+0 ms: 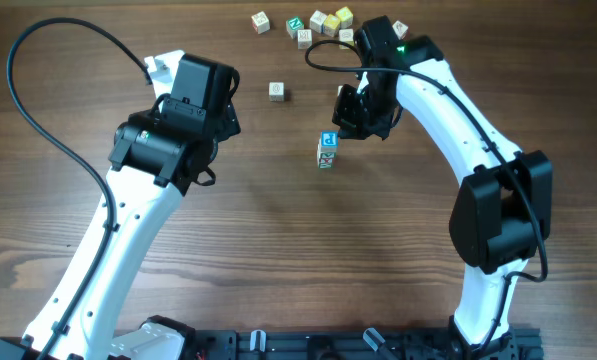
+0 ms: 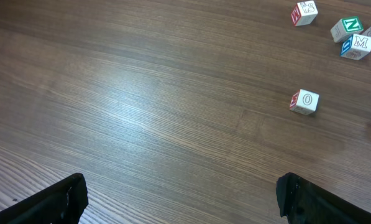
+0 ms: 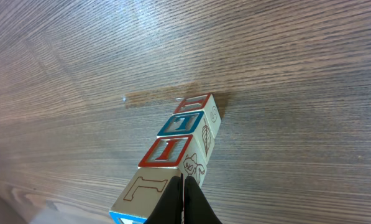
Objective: Form a tower
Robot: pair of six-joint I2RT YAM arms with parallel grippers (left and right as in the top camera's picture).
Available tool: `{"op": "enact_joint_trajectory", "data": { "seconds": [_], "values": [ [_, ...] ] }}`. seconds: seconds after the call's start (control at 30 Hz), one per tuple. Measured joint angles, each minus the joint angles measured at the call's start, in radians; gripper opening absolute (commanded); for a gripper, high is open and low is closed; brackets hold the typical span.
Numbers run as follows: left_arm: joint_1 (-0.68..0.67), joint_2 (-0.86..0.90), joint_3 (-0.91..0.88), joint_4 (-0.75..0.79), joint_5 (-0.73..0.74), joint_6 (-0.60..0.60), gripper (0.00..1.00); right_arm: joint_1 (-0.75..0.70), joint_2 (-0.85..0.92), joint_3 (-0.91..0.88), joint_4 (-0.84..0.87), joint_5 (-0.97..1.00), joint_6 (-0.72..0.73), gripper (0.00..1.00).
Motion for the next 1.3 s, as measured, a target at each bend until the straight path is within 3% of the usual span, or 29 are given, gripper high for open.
{"op": "enact_joint_trajectory", "data": {
  "seconds": [0.43, 0.47, 0.5, 0.53, 0.63, 0.73, 0.87, 0.93, 0.97, 1.03, 1.13, 1.3],
  "values": [
    [0.0, 0.0, 0.0, 0.0, 0.0, 0.0, 1.0, -0.013, 0.0, 0.0, 0.0, 0.015, 0.0, 0.06],
    [0.0, 0.0, 0.0, 0.0, 0.0, 0.0, 1.0, -0.024, 0.0, 0.0, 0.0, 0.032, 0.0, 0.13],
    [0.0, 0.0, 0.0, 0.0, 0.0, 0.0, 1.0, -0.045, 0.0, 0.0, 0.0, 0.066, 0.0, 0.37],
    [0.0, 0.0, 0.0, 0.0, 0.0, 0.0, 1.0, -0.065, 0.0, 0.0, 0.002, 0.111, 0.003, 0.55],
    [0.0, 0.0, 0.0, 0.0, 0.0, 0.0, 1.0, -0.128, 0.0, 0.008, 0.065, 0.183, -0.076, 0.87],
    [0.0, 0.0, 0.0, 0.0, 0.0, 0.0, 1.0, -0.145, 0.0, 0.092, 0.075, 0.211, -0.174, 0.96],
    [0.0, 0.0, 0.0, 0.0, 0.0, 0.0, 1.0, -0.127, 0.005, 0.246, 0.037, 0.23, -0.227, 0.95],
    [0.0, 0.0, 0.0, 0.0, 0.0, 0.0, 1.0, -0.121, 0.021, 0.319, 0.005, 0.23, -0.23, 0.86],
    [0.0, 0.0, 0.0, 0.0, 0.0, 0.0, 1.0, -0.119, 0.029, 0.337, -0.037, 0.239, -0.228, 0.65],
    [0.0, 0.0, 0.0, 0.001, 0.0, 0.0, 1.0, -0.117, 0.049, 0.339, -0.149, 0.272, -0.196, 0.06],
    [0.0, 0.0, 0.0, 0.001, 0.0, 0.0, 1.0, -0.117, 0.06, 0.286, -0.228, 0.29, -0.137, 0.04],
    [0.0, 0.0, 0.0, 0.0, 0.0, 0.0, 1.0, -0.113, 0.066, 0.121, -0.188, 0.166, -0.105, 0.04]
  ]
}}
